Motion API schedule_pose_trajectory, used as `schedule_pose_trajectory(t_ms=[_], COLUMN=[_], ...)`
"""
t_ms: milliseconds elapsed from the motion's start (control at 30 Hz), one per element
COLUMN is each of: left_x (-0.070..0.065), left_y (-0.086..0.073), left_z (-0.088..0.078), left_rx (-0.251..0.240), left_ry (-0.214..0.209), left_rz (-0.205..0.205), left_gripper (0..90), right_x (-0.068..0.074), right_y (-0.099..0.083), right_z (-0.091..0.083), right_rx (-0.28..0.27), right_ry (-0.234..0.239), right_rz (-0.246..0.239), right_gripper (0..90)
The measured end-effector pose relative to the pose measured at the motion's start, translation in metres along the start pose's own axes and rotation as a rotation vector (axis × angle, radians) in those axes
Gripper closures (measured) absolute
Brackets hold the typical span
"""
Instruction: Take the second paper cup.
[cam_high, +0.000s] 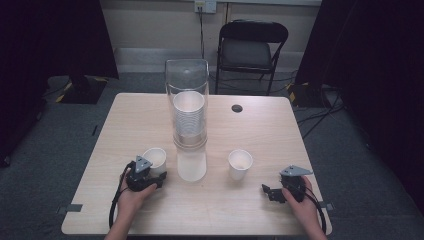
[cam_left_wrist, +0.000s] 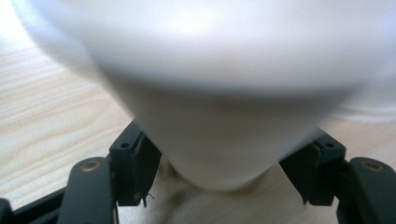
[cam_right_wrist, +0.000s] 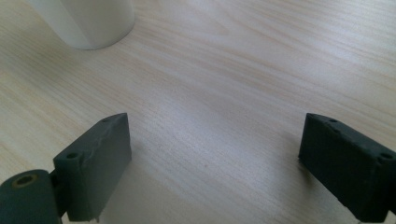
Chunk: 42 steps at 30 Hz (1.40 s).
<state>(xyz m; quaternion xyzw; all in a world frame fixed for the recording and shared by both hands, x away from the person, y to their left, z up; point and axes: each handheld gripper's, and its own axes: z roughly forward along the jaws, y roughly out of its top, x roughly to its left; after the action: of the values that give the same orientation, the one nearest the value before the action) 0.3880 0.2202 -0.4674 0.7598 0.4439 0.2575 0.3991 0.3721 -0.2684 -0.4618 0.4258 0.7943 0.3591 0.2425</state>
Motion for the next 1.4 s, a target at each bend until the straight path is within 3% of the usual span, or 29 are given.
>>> schedule_pose_trajectory(t_ms=[200,233,300,400,567,733,1000,1400], left_x=[0.001,0.002,0.001,0.003,0.006,0.012,0.028,0.051], left_y=[-0.001,-0.001,-0.003,-0.005,-0.012,-0.019,-0.027,-0.044], left_z=[-0.001,-0.001,-0.001,-0.005,-0.012,-0.024,-0.042,-0.068], left_rx=[0.0,0.018,0.038,0.039,0.05,0.063,0.044,0.028], left_ry=[-0.008,-0.007,-0.013,-0.021,-0.026,-0.039,-0.054,-0.079], left_rz=[-0.012,0.001,-0.01,-0.018,0.012,0.026,0.002,0.048], left_gripper=[32.1,30.8,23.6,21.1,18.2,17.0,16.0,16.0], right_x=[0.0,0.0,0.0,0.0,0.0,0.0,0.0,0.0], right_y=[0.0,0.0,0.0,0.0,0.0,0.0,0.0,0.0], right_z=[0.0,0.0,0.0,0.0,0.0,0.0,0.0,0.0], right_rx=[0.001,0.0,0.0,0.0,0.0,0.0,0.001,0.0], right_ry=[0.001,0.0,0.0,0.0,0.0,0.0,0.002,0.0], right_rz=[0.001,0.0,0.0,0.0,0.0,0.0,0.001,0.0], right_gripper=[8.9,8.9,8.9,8.8,8.8,8.8,8.8,8.8])
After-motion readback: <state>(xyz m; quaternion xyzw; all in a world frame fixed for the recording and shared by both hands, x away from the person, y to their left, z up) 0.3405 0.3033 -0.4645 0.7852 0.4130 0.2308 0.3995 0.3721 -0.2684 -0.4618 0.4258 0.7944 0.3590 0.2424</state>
